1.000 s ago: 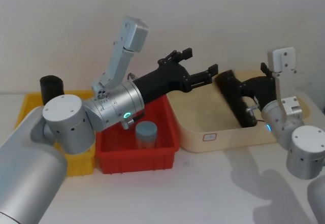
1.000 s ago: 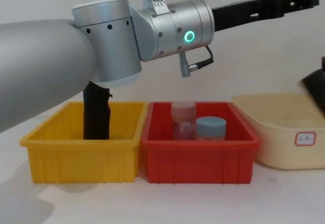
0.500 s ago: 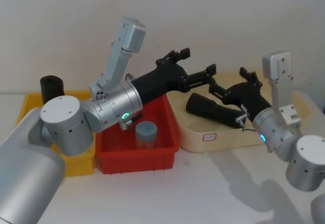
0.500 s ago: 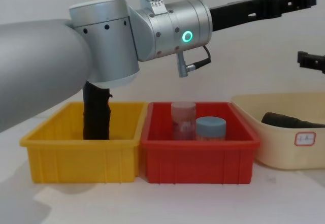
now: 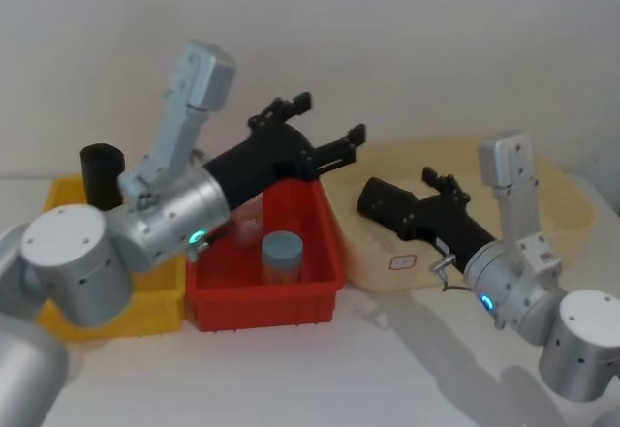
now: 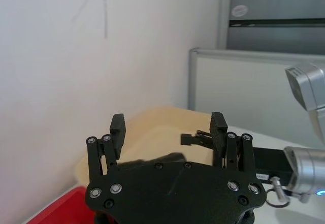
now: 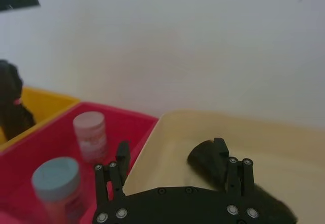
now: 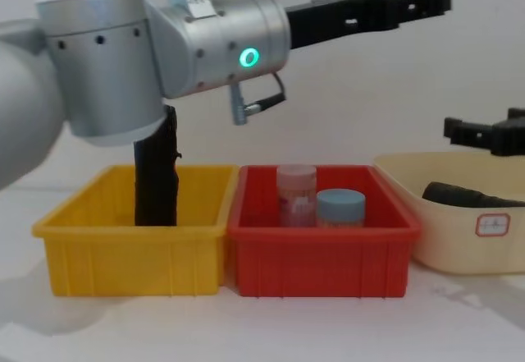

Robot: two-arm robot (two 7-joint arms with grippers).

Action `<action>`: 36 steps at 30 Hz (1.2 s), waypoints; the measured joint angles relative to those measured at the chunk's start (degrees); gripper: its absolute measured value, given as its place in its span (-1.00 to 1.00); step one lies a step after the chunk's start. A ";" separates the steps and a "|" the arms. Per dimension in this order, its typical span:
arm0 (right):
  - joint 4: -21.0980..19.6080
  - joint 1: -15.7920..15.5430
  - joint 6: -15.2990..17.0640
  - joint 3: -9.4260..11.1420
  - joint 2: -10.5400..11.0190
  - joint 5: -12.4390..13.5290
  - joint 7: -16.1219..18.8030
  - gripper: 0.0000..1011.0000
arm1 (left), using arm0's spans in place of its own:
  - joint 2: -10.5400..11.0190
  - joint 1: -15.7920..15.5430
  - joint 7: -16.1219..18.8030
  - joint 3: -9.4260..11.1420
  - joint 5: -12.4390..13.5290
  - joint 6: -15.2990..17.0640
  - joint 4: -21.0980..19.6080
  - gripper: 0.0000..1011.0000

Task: Pick up the garbage bag with the one hand and transfer it to the other hand.

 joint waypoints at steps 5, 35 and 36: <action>-0.44 -0.78 0.72 -0.87 0.23 0.09 0.61 0.98 | 3.68 4.06 3.71 -1.40 1.22 1.43 -7.26 0.98; -3.73 -0.62 3.61 -9.42 2.54 -1.13 6.30 0.98 | 13.28 17.74 10.97 -8.17 3.25 0.23 -25.26 0.98; -3.73 -0.49 3.75 -9.65 2.56 -1.22 6.51 0.98 | 13.34 17.83 11.01 -8.22 3.26 0.20 -25.36 0.98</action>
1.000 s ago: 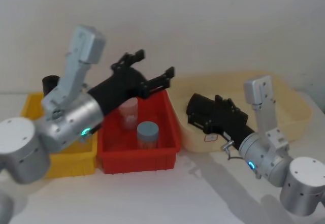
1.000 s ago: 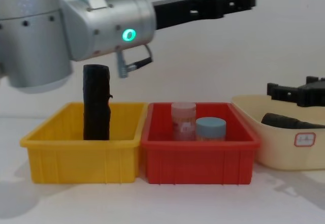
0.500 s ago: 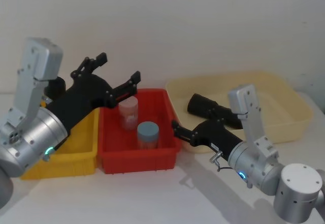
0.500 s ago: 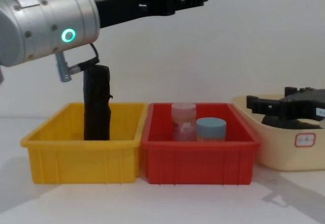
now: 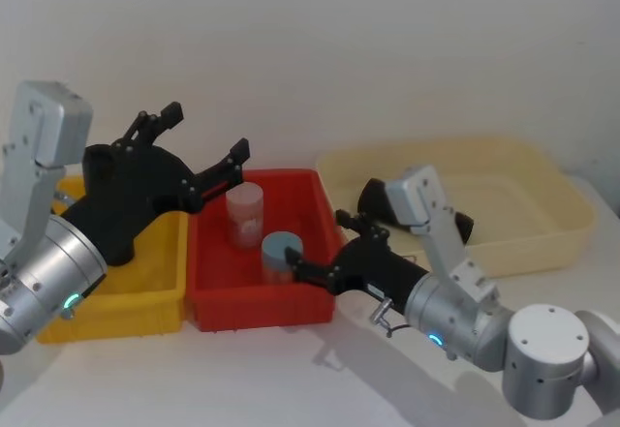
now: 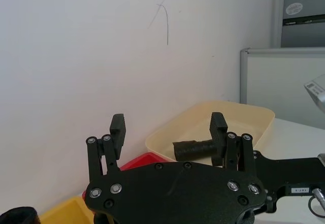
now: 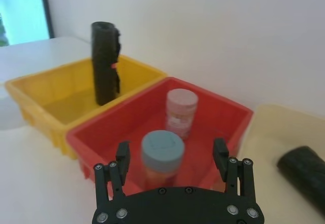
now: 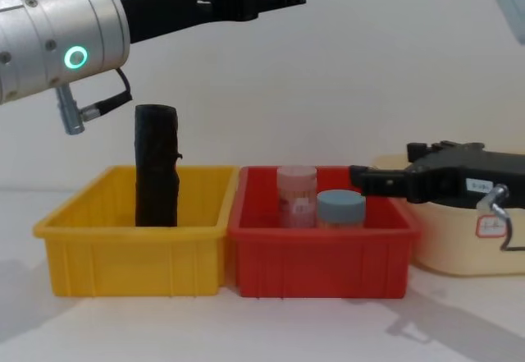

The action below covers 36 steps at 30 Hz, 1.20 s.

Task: Pick up the garbage bag with the one hand and transfer it to the other hand.

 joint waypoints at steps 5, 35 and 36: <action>0.26 0.96 0.84 -1.43 -0.02 -0.15 0.92 0.98 | 0.29 0.50 0.18 -0.26 0.04 -0.16 -0.55 0.98; 10.94 8.19 4.63 -2.16 -3.93 4.26 1.91 0.98 | 0.79 1.34 0.52 -0.69 0.12 -0.44 -1.51 0.98; 11.27 8.35 4.63 -2.16 -3.97 4.33 1.93 0.98 | 0.80 1.34 0.52 -0.70 0.12 -0.44 -1.52 0.98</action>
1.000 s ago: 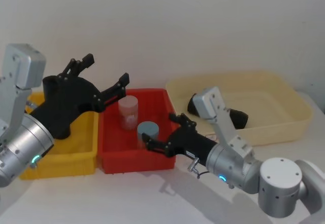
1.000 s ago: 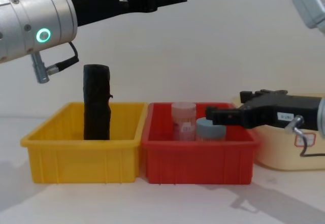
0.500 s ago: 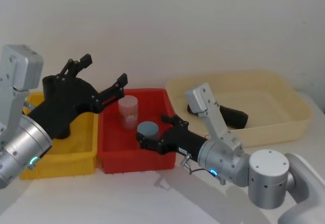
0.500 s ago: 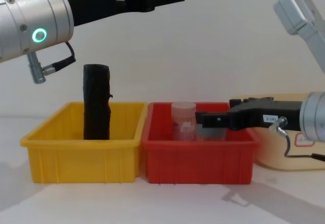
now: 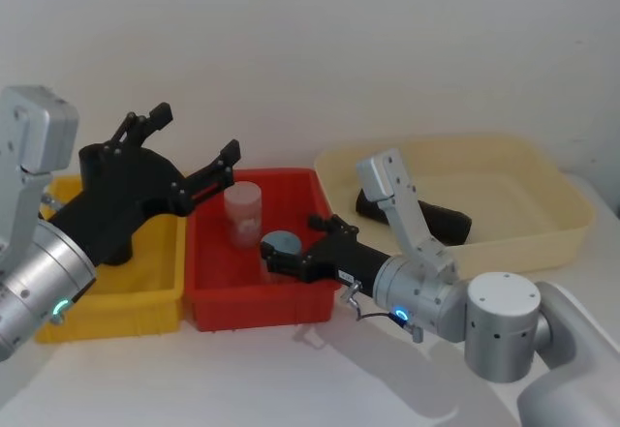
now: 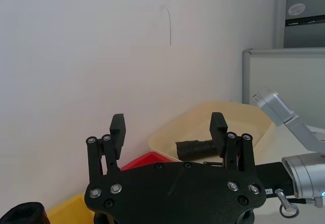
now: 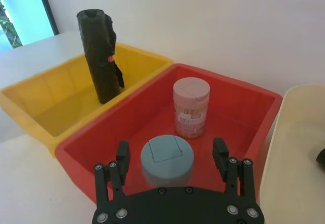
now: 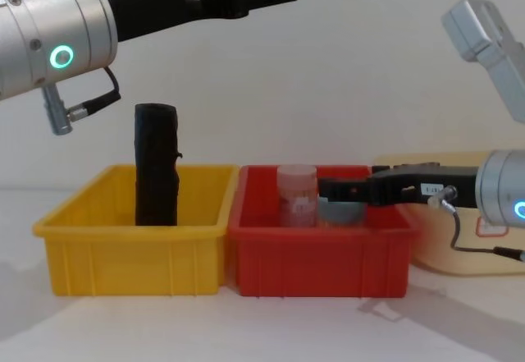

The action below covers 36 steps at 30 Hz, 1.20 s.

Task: Pick up the garbage bag with the one hand and transfer it to the other hand.

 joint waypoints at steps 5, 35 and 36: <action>1.40 0.86 0.01 -0.29 -0.10 0.36 0.37 0.98 | 0.03 0.02 0.00 -0.02 -0.01 0.00 -0.04 0.98; 6.49 4.11 -0.03 -2.33 -0.26 1.17 0.50 0.98 | 0.05 0.07 -0.01 -0.01 -0.01 0.00 -0.07 0.98; 6.57 4.18 -0.03 -2.43 -0.23 1.10 0.44 0.98 | 0.05 0.07 0.00 -0.01 -0.01 0.00 -0.07 0.98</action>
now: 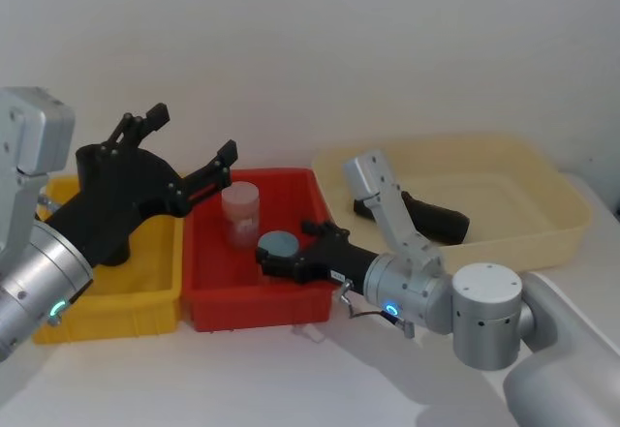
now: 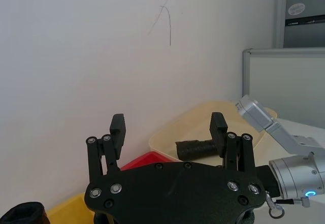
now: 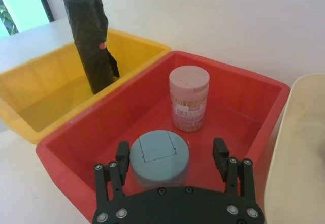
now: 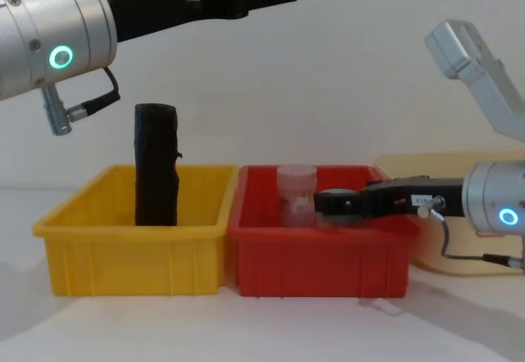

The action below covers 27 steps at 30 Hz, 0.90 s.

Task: Pick up the garbage bag with the one hand and transfer it to the other hand.

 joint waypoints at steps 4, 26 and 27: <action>0.35 0.35 0.00 -0.52 0.11 -0.35 -0.28 0.98 | 0.00 0.00 0.00 0.00 0.00 0.00 0.00 0.98; -0.17 1.00 0.02 -1.37 0.71 -0.34 -0.67 0.29 | 0.00 0.00 0.00 0.00 0.00 0.00 0.00 0.98; -0.34 0.96 0.06 -1.25 0.70 -0.17 -0.66 0.29 | 0.00 0.00 0.00 0.00 0.00 0.00 0.01 0.98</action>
